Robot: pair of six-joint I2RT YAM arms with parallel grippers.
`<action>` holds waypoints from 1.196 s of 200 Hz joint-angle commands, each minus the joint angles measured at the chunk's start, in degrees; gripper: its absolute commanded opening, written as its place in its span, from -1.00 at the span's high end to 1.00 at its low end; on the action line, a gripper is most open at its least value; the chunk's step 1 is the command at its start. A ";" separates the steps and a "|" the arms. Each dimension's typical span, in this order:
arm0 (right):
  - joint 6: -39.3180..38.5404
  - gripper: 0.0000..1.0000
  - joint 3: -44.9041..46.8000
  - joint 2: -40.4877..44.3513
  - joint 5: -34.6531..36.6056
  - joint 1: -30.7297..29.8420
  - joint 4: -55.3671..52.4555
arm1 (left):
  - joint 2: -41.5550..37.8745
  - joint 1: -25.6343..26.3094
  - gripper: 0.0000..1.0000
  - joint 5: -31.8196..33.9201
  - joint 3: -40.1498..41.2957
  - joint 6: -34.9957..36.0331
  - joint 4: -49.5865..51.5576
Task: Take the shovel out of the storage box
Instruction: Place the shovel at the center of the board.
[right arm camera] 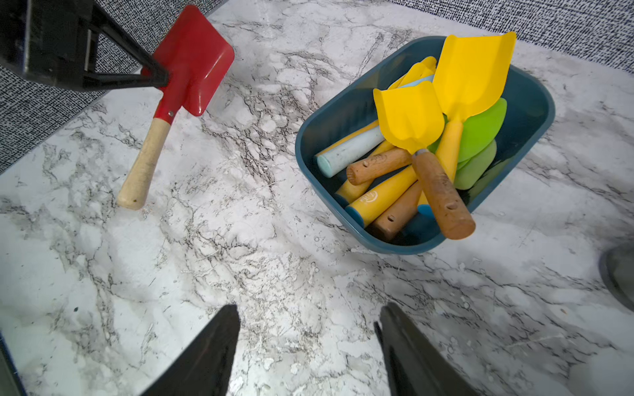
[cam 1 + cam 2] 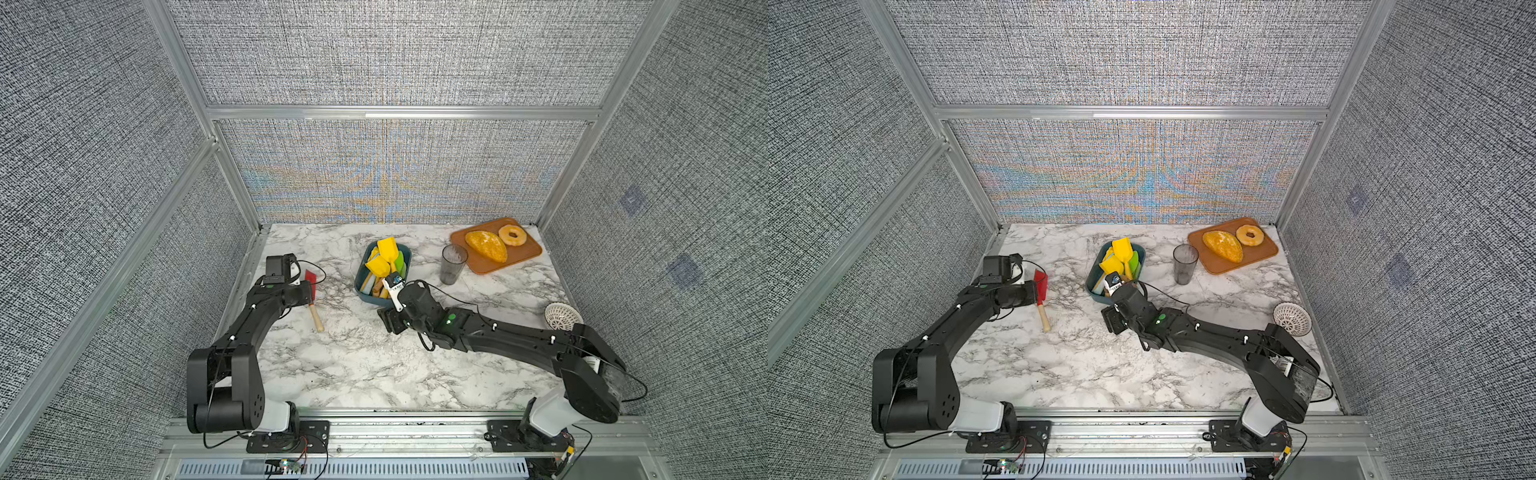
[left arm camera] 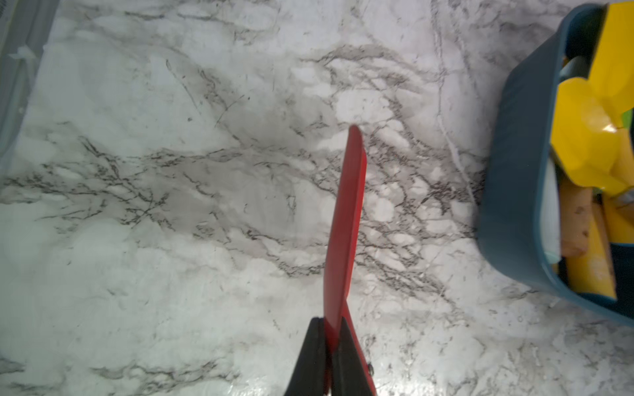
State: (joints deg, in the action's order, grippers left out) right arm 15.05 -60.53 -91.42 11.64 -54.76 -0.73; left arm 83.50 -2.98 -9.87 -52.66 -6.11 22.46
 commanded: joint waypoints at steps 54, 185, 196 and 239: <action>-0.02 -0.39 -3.66 -2.83 -1.97 1.06 0.07 | 9.20 -3.57 1.00 -6.94 -3.27 7.08 5.13; -0.02 -0.39 -6.09 -3.99 -2.70 1.14 -1.91 | 18.51 -3.61 0.88 2.02 -6.56 6.31 9.23; 0.10 -0.41 -6.09 -4.13 -2.67 1.26 -2.08 | 18.96 -3.61 0.77 3.88 -6.69 6.07 9.75; 0.51 -0.51 -5.91 -4.38 -2.59 2.85 -2.34 | 21.11 -3.50 0.62 6.43 -7.98 5.49 11.62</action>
State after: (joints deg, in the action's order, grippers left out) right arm 15.03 -66.30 -95.77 8.73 -52.88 -3.22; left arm 103.79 -6.61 -8.29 -60.69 -0.49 26.68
